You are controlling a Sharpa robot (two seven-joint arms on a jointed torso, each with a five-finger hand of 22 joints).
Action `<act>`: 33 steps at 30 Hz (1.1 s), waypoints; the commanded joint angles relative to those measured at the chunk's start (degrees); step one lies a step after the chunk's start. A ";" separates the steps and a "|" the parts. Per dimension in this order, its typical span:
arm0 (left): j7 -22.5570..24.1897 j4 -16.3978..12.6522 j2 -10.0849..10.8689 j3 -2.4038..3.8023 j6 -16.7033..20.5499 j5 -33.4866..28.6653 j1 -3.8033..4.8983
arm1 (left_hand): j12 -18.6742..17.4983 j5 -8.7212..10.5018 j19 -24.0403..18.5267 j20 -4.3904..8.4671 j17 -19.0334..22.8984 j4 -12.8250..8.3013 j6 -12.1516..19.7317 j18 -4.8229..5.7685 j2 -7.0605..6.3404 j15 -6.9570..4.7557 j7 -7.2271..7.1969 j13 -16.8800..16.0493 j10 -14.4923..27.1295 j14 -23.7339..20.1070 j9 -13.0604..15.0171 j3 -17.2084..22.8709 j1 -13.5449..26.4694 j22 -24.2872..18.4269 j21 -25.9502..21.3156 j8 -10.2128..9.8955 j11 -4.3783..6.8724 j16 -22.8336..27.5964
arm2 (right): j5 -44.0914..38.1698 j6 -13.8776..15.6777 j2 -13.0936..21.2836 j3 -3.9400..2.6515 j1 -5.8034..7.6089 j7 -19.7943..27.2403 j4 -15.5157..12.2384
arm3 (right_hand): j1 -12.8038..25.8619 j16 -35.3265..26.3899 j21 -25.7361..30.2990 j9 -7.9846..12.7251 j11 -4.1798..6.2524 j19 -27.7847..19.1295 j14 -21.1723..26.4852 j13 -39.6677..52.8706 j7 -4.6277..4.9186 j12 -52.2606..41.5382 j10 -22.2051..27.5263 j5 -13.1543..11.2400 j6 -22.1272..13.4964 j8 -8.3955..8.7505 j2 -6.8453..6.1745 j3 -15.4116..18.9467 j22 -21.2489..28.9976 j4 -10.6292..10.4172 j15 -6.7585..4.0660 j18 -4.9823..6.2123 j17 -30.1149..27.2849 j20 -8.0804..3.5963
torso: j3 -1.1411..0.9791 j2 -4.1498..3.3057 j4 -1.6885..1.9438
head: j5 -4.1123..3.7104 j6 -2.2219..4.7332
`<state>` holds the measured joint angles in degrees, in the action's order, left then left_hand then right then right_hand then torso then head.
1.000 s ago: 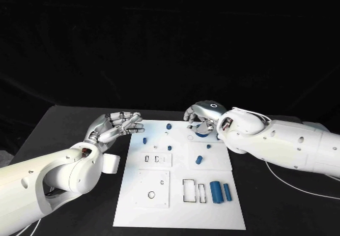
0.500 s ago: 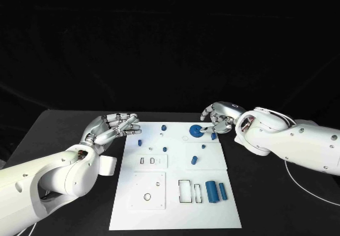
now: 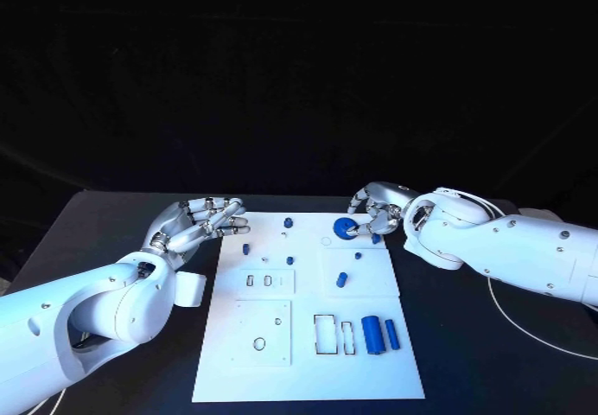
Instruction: Assemble the parts on the task board
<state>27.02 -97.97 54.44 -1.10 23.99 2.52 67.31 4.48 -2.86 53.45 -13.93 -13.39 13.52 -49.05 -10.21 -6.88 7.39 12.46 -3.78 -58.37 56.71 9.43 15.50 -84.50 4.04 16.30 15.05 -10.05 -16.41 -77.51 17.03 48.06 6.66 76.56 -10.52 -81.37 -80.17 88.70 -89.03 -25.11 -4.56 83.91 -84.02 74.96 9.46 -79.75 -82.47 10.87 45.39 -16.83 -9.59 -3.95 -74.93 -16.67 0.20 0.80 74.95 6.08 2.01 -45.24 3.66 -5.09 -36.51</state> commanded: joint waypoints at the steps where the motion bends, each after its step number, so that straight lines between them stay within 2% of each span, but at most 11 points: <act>1: 0.24 -0.04 -0.20 0.03 -1.24 -0.08 0.07 | -0.21 -0.18 0.29 0.08 -0.05 0.12 0.30 -0.35 0.05 0.23 0.58 -0.01 -0.25 0.24 -0.05 0.24 0.32 -0.07 -0.33 -0.14 -0.14 0.31 | -0.02 -1.06 -0.63 0.05 -0.11 -1.25 0.74 | -0.70 0.31 -0.21 0.07 -0.05 5.32 -5.48 5.53 0.00 -0.25 -0.31 0.47 -0.47 -0.33 0.17 0.39 -14.03 0.10 0.26 -0.50 12.75 0.49 | 0.04 0.04 0.07 | -0.01 -0.21; 8: 0.16 0.08 -0.25 0.03 -1.29 -0.08 0.07 | -0.21 -0.18 0.29 0.08 -0.05 0.12 0.30 -0.35 0.05 0.23 0.58 -0.01 -0.25 0.24 -0.05 0.24 0.32 -0.07 -0.33 -0.14 -0.14 0.31 | -0.13 -1.03 -1.78 0.11 -0.35 -1.61 2.17 | -0.94 0.42 -0.29 0.11 -0.10 5.40 -5.53 5.55 0.05 -0.27 -0.22 0.68 -0.56 -0.35 0.35 0.35 -14.15 0.14 0.31 -0.53 12.98 0.54 | 0.04 0.09 -0.05 | 0.11 -0.32; 21: -0.07 0.19 -0.32 0.03 -1.39 -0.08 0.07 | -0.26 -0.18 0.30 0.08 -0.10 0.11 0.28 -0.36 -0.01 0.20 0.58 -0.01 -0.30 0.25 -0.05 0.24 0.32 -0.08 -0.37 -0.15 -0.11 0.37 | 0.58 -2.21 -2.85 0.14 -0.84 -1.36 3.52 | -1.33 0.52 -0.35 0.11 -0.14 5.46 -5.57 5.99 0.07 -0.68 -0.33 1.40 -0.32 -0.61 0.88 0.09 -14.24 0.12 0.38 -0.56 13.19 0.64 | 0.04 0.11 0.03 | 0.22 -0.60; 25: -0.12 0.20 -0.25 0.03 -1.37 -0.08 0.07 | -0.26 -0.18 0.30 0.08 -0.10 0.11 0.28 -0.36 -0.01 0.20 0.58 -0.01 -0.30 0.25 -0.05 0.24 0.32 -0.08 -0.37 -0.15 -0.11 0.37 | 0.76 -2.64 -2.89 0.15 -0.97 -1.15 3.70 | -1.36 0.53 -0.34 0.10 -0.13 5.45 -5.56 6.11 0.05 -0.80 -0.38 1.64 -0.16 -0.72 0.99 0.03 -14.22 0.13 0.39 -0.55 13.20 0.65 | -0.02 0.08 -0.13 | 0.73 -0.68; 29: -0.17 0.22 -0.21 0.03 -1.35 -0.08 0.07 | -0.32 -0.18 0.30 0.08 -0.12 0.11 0.31 -0.36 -0.02 0.20 0.61 0.00 -0.27 0.24 -0.06 0.25 0.33 -0.08 -0.40 -0.18 -0.13 0.41 | 1.05 -2.82 -2.97 0.16 -1.10 -0.95 3.87 | -1.55 0.56 -0.39 0.10 -0.09 5.50 -5.57 6.28 0.01 -0.96 -0.40 2.34 0.15 -0.93 1.31 -0.24 -14.29 0.19 0.37 -0.57 13.26 0.67 | -0.06 0.07 -0.08 | 0.65 -0.75; 33: -0.19 0.22 -0.21 0.03 -1.36 -0.08 0.06 | -0.32 -0.18 0.30 0.08 -0.12 0.11 0.31 -0.36 -0.02 0.20 0.61 0.00 -0.27 0.24 -0.06 0.25 0.33 -0.08 -0.40 -0.18 -0.13 0.41 | 1.85 -3.05 -3.14 0.17 -1.22 -0.77 4.16 | -1.65 0.60 -0.43 0.12 -0.05 5.54 -5.59 6.61 -0.04 -1.28 -0.59 2.99 0.45 -1.10 1.56 -0.49 -14.35 0.19 0.35 -0.59 13.34 0.65 | 0.01 0.08 0.00 | 0.56 -0.87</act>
<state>26.64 -97.67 54.30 -1.10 23.70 2.51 67.31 4.48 -2.86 53.44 -13.93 -13.43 13.52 -49.05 -10.20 -6.88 7.39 12.46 -3.78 -58.37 56.71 9.44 15.50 -84.50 4.05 16.09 15.05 -10.05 -16.18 -76.36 15.50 45.01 6.76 75.52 -11.51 -77.30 -81.40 88.92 -89.30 -25.06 -4.72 84.11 -84.02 74.94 9.44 -80.86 -82.62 13.69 45.40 -17.73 -8.36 -4.17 -74.91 -16.55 0.19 0.82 74.93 6.27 1.98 -45.14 3.60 -4.47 -37.33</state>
